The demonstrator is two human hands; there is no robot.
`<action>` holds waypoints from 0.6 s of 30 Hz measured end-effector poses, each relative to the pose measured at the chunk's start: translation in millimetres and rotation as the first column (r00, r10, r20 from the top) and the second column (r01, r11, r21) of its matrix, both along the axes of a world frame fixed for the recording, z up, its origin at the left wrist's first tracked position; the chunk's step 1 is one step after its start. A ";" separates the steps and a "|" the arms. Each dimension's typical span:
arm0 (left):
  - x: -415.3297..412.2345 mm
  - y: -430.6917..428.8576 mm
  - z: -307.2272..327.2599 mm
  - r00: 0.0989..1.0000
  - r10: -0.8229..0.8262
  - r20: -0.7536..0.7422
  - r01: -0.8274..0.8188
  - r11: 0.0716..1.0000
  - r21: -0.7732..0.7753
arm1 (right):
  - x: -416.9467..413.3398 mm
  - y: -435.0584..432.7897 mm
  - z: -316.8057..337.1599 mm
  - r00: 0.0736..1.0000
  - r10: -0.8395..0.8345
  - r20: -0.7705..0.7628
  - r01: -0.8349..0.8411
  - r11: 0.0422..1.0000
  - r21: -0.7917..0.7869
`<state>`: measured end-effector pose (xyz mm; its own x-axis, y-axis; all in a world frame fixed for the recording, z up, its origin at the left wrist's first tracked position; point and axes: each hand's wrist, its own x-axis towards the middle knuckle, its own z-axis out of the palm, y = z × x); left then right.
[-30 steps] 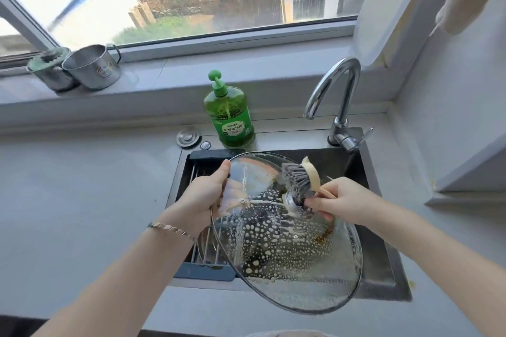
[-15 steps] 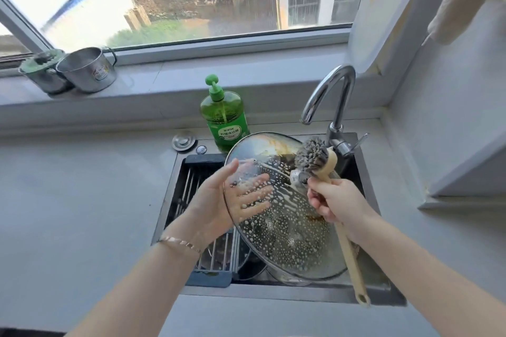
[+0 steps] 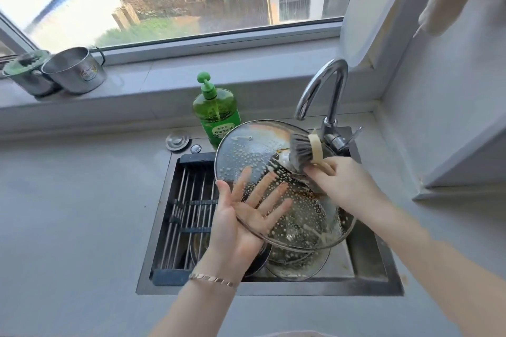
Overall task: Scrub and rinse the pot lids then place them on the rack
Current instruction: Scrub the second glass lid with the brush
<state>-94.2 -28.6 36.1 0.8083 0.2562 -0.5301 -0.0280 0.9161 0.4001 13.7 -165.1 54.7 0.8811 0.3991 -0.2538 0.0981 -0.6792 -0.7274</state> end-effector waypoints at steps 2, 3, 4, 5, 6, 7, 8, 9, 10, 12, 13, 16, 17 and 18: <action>-1.9 3.4 -0.2 1.000 0.018 -0.016 -0.018 1.000 -0.010 | -5.2 -19.2 0.5 0.935 0.168 0.314 -0.038 0.924 -0.380; -2.9 3.4 -0.5 1.000 0.021 -0.020 -0.021 1.000 -0.012 | -9.9 -25.8 0.4 0.897 0.220 0.384 -0.017 0.884 -0.466; -3.3 3.1 -1.7 1.000 0.020 -0.024 -0.021 1.000 -0.012 | -17.4 -27.6 1.2 0.866 0.253 0.431 -0.002 0.864 -0.503; -3.3 2.2 -2.8 0.999 0.017 -0.028 -0.017 1.000 -0.010 | -25.6 -27.4 -1.2 0.840 0.280 0.464 -0.001 0.858 -0.514; -2.7 1.5 -4.0 0.999 0.009 -0.033 -0.009 1.000 -0.002 | -34.3 -27.4 -7.3 0.811 0.302 0.501 -0.022 0.872 -0.489; -1.9 1.0 -4.5 0.999 -0.005 -0.040 0.006 1.000 0.012 | -45.7 -27.1 -14.8 0.777 0.321 0.542 -0.072 0.900 -0.429; -1.6 1.1 -5.3 0.998 -0.023 -0.050 0.024 0.999 0.027 | -57.3 -26.2 -20.4 0.729 0.357 0.584 -0.168 0.921 -0.352; -1.8 1.4 -6.2 0.997 -0.041 -0.060 0.043 0.998 0.035 | -66.9 -25.0 -24.4 0.677 0.391 0.624 -0.265 0.920 -0.289; -2.7 2.1 -7.1 0.996 -0.052 -0.066 0.055 0.998 0.033 | -73.0 -24.6 -28.4 0.656 0.432 0.619 -0.352 0.901 -0.255; -7.2 2.3 -6.3 0.996 -0.062 -0.060 0.062 0.998 0.013 | -64.7 -25.8 -29.7 0.687 0.418 0.594 -0.353 0.907 -0.231; -9.9 1.8 -5.7 0.996 -0.069 -0.053 0.070 0.997 0.011 | -51.9 -24.4 -30.2 0.749 0.344 0.567 -0.266 0.939 -0.217; -14.9 0.3 -4.1 0.992 -0.121 -0.033 0.122 0.992 0.013 | -5.5 -23.4 -26.7 0.860 0.141 0.491 0.009 0.957 -0.290; -16.0 0.3 -3.7 0.991 -0.129 -0.028 0.129 0.991 0.014 | -1.0 -24.0 -26.7 0.884 0.135 0.448 -0.002 0.958 -0.285; -16.7 1.6 -3.7 0.991 -0.129 -0.024 0.129 0.991 0.020 | -2.5 -24.0 -27.5 0.903 0.133 0.408 -0.032 0.969 -0.245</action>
<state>-110.9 -27.0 32.3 0.8230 0.1622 -0.5444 0.0992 0.9026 0.4189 11.2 -189.0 27.2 0.8919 0.4506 0.0381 0.4212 -0.7970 -0.4330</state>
